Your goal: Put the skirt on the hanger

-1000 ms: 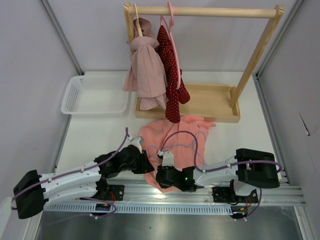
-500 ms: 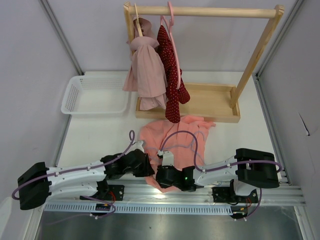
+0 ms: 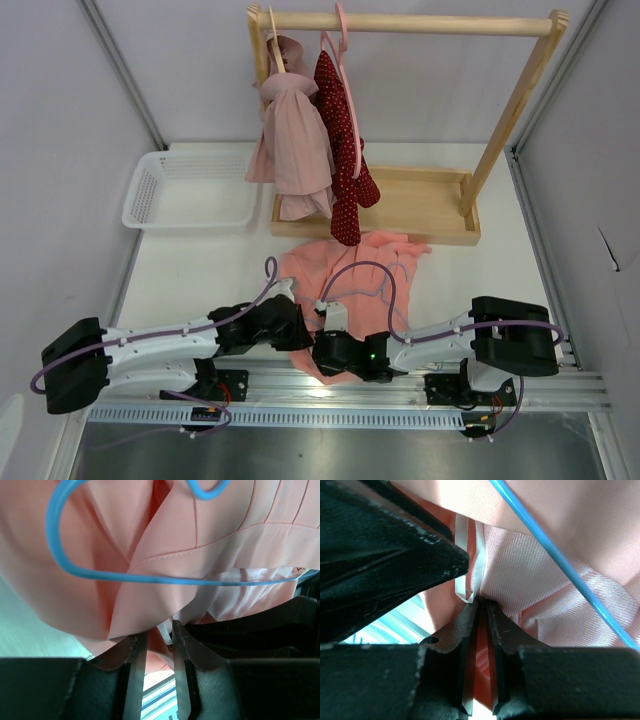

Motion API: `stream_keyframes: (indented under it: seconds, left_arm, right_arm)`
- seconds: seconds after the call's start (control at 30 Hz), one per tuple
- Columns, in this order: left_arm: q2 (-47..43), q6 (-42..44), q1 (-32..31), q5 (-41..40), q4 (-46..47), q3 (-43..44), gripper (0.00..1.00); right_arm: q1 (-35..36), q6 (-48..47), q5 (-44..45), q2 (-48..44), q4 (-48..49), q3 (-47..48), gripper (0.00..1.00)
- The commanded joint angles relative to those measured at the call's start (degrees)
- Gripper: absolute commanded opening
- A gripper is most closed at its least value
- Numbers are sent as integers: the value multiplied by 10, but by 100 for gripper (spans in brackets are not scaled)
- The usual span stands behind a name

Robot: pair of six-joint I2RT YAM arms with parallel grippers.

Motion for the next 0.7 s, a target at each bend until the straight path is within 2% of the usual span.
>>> stream_keyframes:
  seconds: [0.0,0.2,0.43,0.67]
  left_arm:
    - [22,18,13,18,25,17,29]
    - [52,33,28,38,40,27,21]
    - [45,63,58,42,31,46,0]
    - [44,98,112,68,32,56,0]
  right_arm:
    - [-13,-12,36,14,-12,-15,16]
    - [-16,-13,41,7,-18,-17,16]
    - [-23,-18,47,-3,-21,-21,16]
    - [-18,-27,57,-4,-32,-13,16]
